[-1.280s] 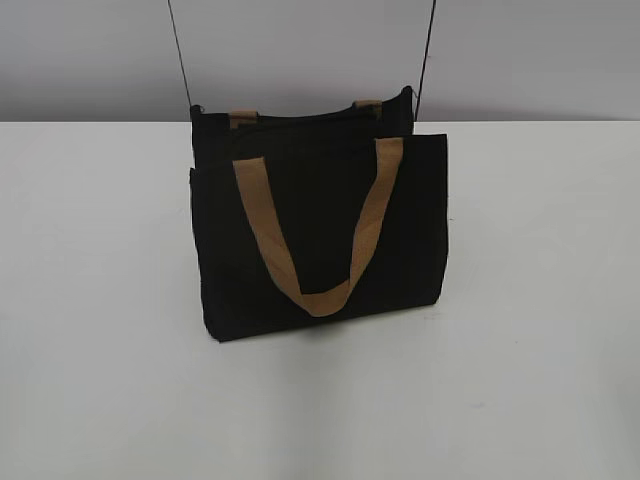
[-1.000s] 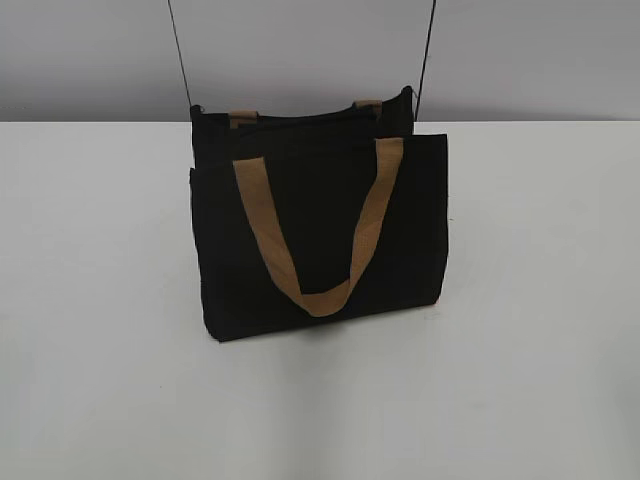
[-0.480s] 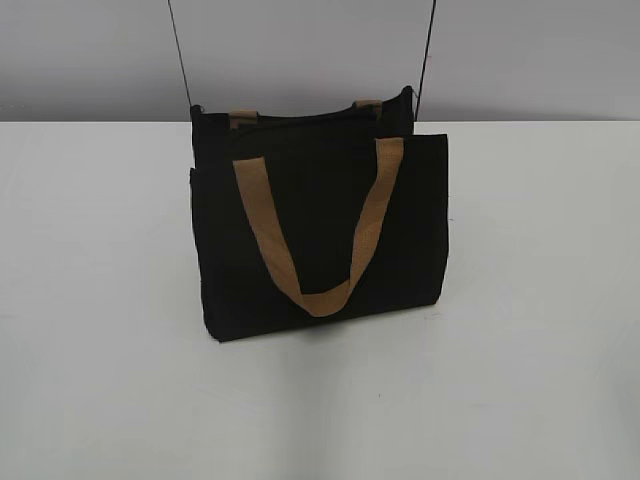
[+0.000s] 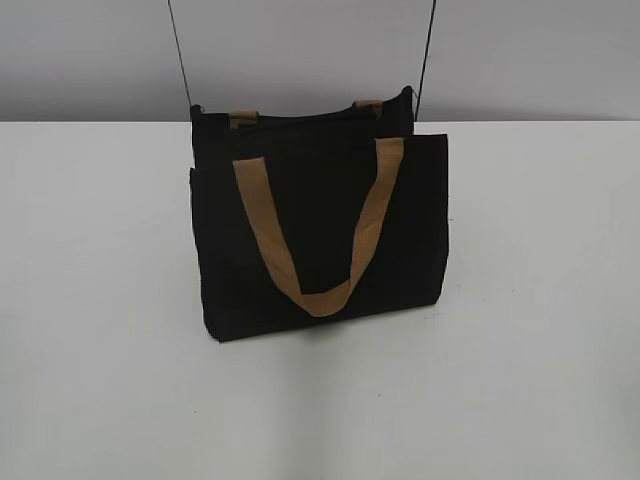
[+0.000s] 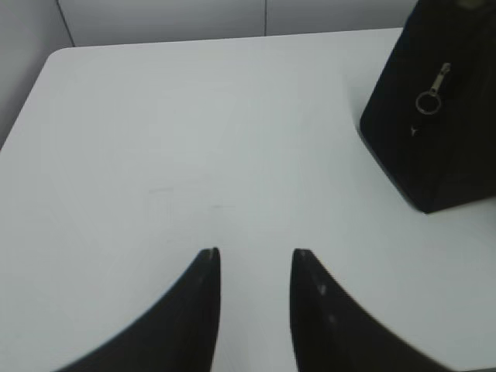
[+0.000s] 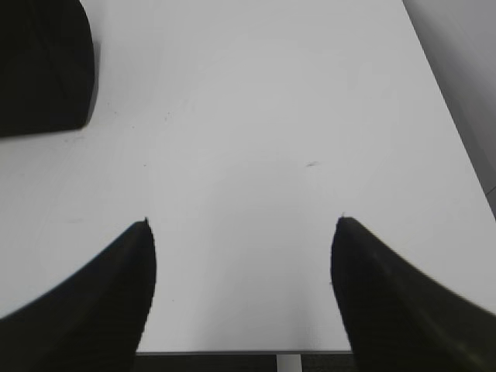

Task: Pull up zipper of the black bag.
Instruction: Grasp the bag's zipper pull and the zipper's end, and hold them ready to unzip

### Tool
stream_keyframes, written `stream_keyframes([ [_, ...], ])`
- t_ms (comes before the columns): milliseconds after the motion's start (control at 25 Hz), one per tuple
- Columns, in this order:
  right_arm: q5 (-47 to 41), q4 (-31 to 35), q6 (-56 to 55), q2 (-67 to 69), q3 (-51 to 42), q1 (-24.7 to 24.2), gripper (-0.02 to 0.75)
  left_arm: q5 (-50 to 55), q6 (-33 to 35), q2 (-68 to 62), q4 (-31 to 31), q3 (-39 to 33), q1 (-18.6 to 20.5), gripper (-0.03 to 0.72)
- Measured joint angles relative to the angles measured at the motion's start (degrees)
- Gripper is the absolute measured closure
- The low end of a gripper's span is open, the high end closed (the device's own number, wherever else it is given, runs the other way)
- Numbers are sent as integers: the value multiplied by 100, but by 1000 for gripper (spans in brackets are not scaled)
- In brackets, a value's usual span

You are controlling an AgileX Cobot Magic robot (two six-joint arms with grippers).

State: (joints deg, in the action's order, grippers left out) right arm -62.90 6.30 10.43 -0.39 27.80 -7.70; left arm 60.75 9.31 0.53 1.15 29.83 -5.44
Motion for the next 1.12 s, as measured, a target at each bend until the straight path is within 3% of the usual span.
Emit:
stream_keyframes([
  [360, 0, 0, 0, 0, 0, 0, 192, -340, 64, 0, -68, 108, 0, 452],
  [560, 0, 0, 0, 0, 0, 0, 192, -2295, 64, -537, -178, 521, 0, 449],
  [880, 0, 0, 0, 0, 0, 0, 192, -4847, 77, -2374, -373, 540, 0, 430],
  [1000, 0, 0, 0, 0, 0, 0, 192, -5466, 73, -2965, -409, 540, 0, 349],
  [1120, 0, 0, 0, 0, 0, 0, 192, -5905, 9, -3457, -507, 540, 0, 162],
])
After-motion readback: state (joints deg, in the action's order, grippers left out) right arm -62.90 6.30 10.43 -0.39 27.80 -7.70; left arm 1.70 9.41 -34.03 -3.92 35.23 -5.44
